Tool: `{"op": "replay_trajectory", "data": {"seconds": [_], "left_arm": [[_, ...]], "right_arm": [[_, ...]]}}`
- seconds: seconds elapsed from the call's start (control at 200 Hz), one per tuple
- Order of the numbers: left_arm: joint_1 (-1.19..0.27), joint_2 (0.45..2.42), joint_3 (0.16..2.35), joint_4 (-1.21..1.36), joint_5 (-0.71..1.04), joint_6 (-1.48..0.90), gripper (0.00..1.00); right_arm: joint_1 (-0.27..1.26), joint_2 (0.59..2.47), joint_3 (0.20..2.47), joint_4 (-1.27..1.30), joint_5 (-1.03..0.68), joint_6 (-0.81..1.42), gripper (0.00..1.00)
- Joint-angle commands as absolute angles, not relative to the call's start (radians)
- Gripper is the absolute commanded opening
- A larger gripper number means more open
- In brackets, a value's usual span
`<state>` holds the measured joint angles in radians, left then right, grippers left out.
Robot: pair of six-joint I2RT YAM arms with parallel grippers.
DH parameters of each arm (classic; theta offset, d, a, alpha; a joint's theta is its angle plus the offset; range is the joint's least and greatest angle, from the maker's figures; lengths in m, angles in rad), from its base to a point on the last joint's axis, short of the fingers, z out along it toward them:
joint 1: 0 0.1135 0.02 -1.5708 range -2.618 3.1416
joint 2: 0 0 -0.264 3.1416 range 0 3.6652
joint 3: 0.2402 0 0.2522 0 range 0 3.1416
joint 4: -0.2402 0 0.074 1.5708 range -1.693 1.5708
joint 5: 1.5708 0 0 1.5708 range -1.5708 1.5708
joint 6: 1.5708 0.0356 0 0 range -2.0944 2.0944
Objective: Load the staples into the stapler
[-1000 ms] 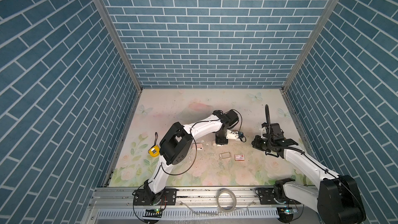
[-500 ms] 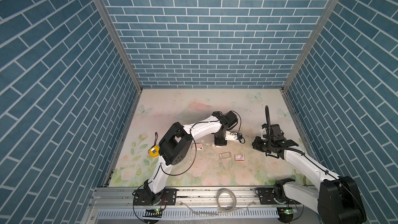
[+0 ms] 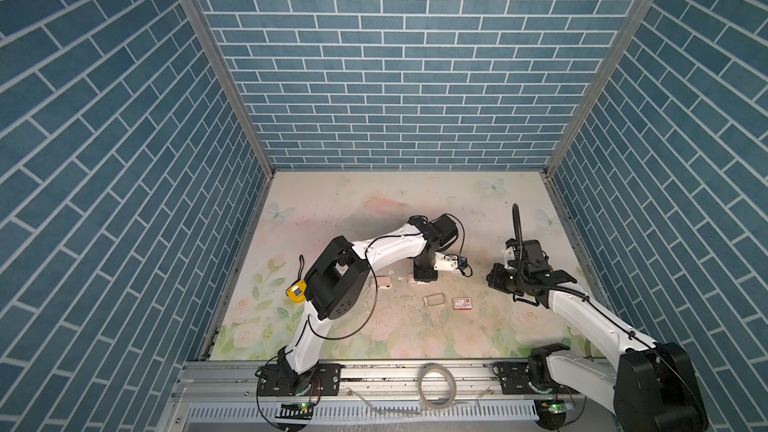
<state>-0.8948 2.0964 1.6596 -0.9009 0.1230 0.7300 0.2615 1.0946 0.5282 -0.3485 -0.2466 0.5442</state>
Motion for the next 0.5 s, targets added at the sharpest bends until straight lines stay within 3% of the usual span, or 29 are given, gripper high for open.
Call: {"op": "replay_trajectory", "data": {"seconds": [0.0,0.495], "left_arm": [[-0.900,2.074,1.652,-0.909,0.120,0.731,0.40],[-0.897,2.095,1.661,-0.916,0.115,0.737,0.44]], "right_arm": [[0.258,1.080,0.520,-0.370,-0.230,0.531,0.09],[0.258,1.072,0.519,-0.380,-0.233,0.531,0.09]]}}
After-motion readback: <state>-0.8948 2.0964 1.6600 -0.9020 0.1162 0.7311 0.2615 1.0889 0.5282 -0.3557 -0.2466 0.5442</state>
